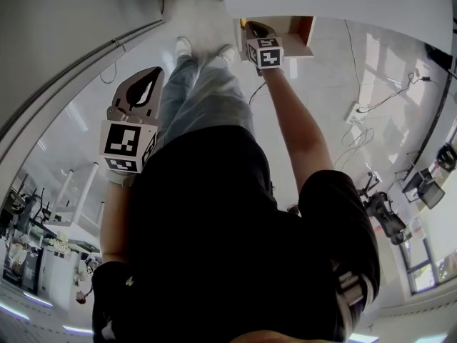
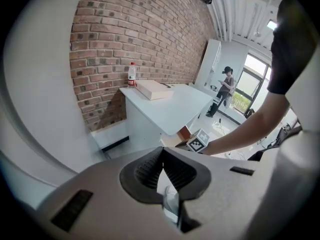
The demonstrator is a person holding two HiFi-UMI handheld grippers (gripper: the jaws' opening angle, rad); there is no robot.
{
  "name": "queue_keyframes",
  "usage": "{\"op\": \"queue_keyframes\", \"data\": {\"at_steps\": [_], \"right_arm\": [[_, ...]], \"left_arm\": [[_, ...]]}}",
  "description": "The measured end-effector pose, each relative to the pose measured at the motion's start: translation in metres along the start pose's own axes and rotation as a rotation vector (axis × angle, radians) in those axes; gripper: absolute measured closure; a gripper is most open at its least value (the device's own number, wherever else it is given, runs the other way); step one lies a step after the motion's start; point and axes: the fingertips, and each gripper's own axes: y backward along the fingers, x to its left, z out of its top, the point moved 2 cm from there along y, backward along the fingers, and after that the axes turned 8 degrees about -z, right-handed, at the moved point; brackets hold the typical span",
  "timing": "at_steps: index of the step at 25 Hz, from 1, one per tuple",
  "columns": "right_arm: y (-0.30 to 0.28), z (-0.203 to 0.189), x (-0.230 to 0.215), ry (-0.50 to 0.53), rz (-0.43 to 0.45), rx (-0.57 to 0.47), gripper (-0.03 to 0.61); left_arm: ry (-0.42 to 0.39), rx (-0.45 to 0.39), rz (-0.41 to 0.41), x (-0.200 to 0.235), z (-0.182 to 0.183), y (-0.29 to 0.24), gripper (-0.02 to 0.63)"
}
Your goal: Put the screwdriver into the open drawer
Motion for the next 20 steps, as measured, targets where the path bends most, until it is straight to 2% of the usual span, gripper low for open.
{"op": "queue_keyframes", "data": {"at_steps": [6,14,20], "right_arm": [[0.053,0.023,0.014,-0.026,0.016,-0.059,0.568],[0.137,0.067,0.018,-0.089,0.000,-0.162,0.568],[0.206,0.111,0.029,-0.024,-0.034,-0.293,0.568]], "left_arm": [[-0.059,-0.030,-0.014,-0.005,0.020,-0.001,0.611],[-0.096,-0.080,-0.052,-0.010,0.044,-0.007,0.611],[-0.130,-0.106,-0.095,-0.016,0.060,-0.007,0.611]]}}
